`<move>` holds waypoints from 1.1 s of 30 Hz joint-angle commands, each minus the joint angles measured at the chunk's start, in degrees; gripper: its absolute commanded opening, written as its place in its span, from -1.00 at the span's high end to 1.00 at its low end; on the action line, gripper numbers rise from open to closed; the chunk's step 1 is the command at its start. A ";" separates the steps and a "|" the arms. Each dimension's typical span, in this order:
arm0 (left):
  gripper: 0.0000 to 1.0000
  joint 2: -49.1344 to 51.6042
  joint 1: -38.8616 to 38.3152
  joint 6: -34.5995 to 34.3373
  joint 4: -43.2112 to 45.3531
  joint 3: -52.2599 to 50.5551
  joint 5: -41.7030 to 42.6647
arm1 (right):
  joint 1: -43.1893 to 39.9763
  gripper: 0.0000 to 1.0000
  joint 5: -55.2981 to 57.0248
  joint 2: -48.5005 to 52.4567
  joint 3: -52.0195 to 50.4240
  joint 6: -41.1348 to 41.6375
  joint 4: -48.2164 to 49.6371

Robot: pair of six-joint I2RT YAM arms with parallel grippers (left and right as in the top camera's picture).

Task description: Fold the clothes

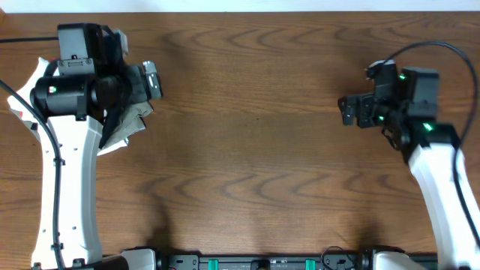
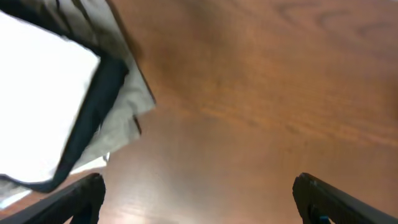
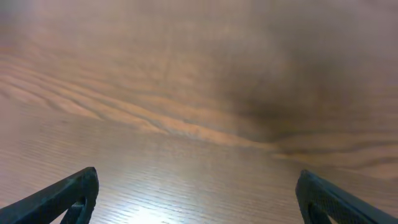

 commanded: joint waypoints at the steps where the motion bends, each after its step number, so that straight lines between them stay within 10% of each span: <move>1: -0.96 -6.05 -0.17 4.09 0.50 -1.60 3.08 | -0.70 -0.98 0.22 -10.10 0.22 3.69 -2.67; 16: -0.96 -42.53 -0.20 7.30 11.28 -32.76 4.46 | -0.59 -0.98 9.51 -44.39 -18.82 12.24 -14.64; 33: -0.96 -43.01 -0.22 7.32 6.25 -36.83 4.50 | -0.59 -0.99 10.19 -49.75 -27.93 17.44 -24.81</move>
